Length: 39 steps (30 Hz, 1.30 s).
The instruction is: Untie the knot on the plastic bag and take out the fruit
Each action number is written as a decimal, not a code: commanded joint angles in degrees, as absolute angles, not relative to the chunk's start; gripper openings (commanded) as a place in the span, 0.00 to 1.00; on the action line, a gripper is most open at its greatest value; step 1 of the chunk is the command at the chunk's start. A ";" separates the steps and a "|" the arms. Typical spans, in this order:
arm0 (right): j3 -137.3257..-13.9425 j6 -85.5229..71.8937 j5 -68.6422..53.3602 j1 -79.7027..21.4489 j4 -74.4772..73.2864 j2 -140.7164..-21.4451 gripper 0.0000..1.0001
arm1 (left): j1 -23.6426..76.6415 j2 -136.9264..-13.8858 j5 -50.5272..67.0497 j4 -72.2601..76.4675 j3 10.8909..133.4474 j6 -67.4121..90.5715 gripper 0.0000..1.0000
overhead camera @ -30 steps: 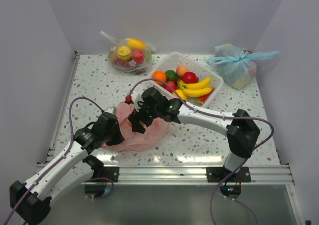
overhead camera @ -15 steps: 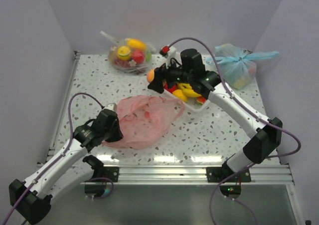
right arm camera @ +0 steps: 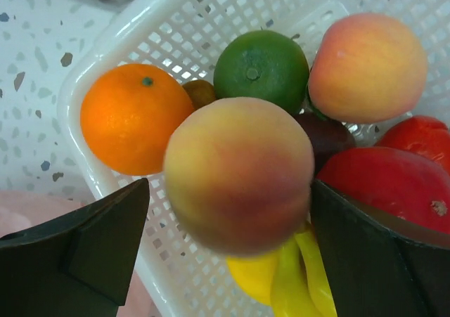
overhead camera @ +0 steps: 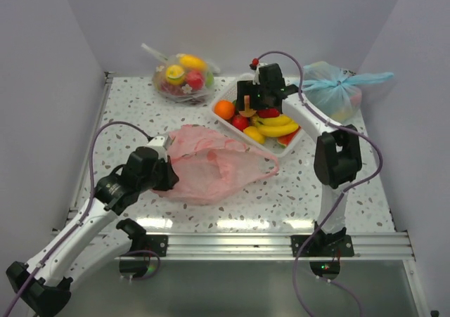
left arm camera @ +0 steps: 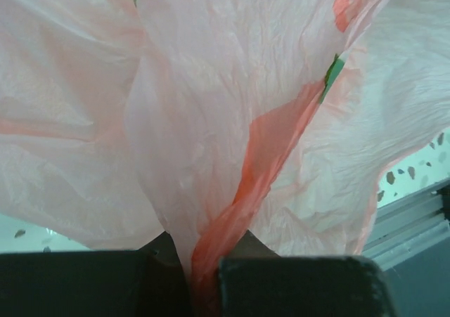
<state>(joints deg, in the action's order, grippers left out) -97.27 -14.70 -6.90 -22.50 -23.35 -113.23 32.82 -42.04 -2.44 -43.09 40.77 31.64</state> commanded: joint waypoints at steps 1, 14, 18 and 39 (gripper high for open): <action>-99.50 -15.73 -5.62 -23.12 -23.13 -109.00 0.99 | 33.22 -39.56 4.38 -36.92 45.08 22.08 0.00; -77.97 -13.45 -5.98 -23.12 -17.58 -79.30 0.99 | 33.14 -35.68 20.48 -32.78 46.76 15.47 0.00; -72.61 -13.45 -1.87 -23.12 -18.98 -70.77 0.99 | 33.22 -37.79 16.81 -33.40 46.58 18.00 0.00; -64.51 -12.57 15.64 -23.12 -37.08 -33.93 0.99 | 33.13 -37.89 -15.11 -49.21 45.34 47.37 0.86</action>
<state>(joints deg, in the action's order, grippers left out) -65.10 -12.71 11.97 -23.09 -33.56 -36.58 33.12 -40.77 -11.00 -46.70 42.63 44.10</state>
